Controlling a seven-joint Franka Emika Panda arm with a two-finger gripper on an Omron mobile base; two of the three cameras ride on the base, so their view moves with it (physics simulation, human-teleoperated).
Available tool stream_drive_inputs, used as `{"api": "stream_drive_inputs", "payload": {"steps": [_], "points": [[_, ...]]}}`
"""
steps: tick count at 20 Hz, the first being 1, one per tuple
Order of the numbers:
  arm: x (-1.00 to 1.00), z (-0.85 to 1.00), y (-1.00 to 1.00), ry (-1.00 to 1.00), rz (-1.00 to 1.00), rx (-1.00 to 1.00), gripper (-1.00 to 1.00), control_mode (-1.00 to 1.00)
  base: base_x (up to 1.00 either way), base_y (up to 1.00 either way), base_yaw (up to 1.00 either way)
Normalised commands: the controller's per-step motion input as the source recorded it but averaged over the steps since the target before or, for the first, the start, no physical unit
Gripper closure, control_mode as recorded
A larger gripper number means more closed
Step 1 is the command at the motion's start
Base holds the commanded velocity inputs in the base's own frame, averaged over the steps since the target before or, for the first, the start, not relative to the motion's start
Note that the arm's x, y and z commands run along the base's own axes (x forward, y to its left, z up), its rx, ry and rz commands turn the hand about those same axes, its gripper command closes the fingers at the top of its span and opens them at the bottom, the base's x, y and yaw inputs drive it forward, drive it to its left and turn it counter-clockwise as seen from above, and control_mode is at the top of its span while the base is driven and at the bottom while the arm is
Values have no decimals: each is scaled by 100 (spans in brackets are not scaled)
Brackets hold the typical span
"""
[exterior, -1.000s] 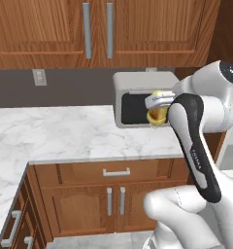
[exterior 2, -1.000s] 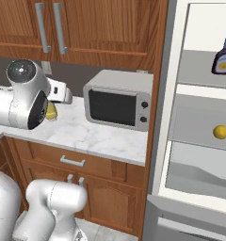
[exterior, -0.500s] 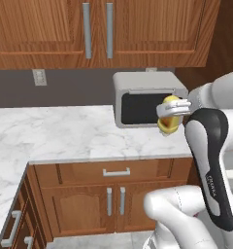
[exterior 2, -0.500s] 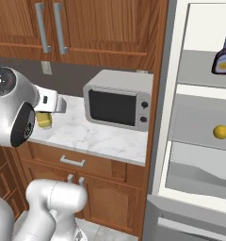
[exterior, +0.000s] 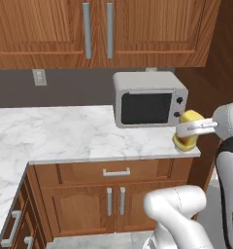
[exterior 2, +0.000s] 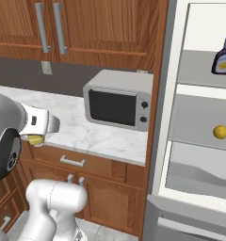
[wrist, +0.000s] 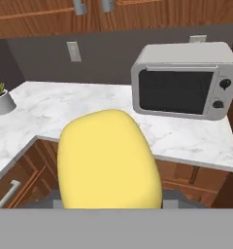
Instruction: Place the mustard and condiment bottle from the counter to the top shelf of the fridge. If the existing items in the fridge are on the top shelf, move them to other shelves.
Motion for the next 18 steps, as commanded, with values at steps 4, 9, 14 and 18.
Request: {"api": "stream_drive_inputs", "payload": {"steps": [4,9,14,18], "points": [[-46,0,-20,0,-3,0,100,100,-50,-44,-7],[0,0,0,0,0,0,100,100,-45,-100,-25],[0,0,0,0,0,0,100,100,12,-100,-25],[0,0,0,0,0,0,100,100,39,-81,-18]]}}
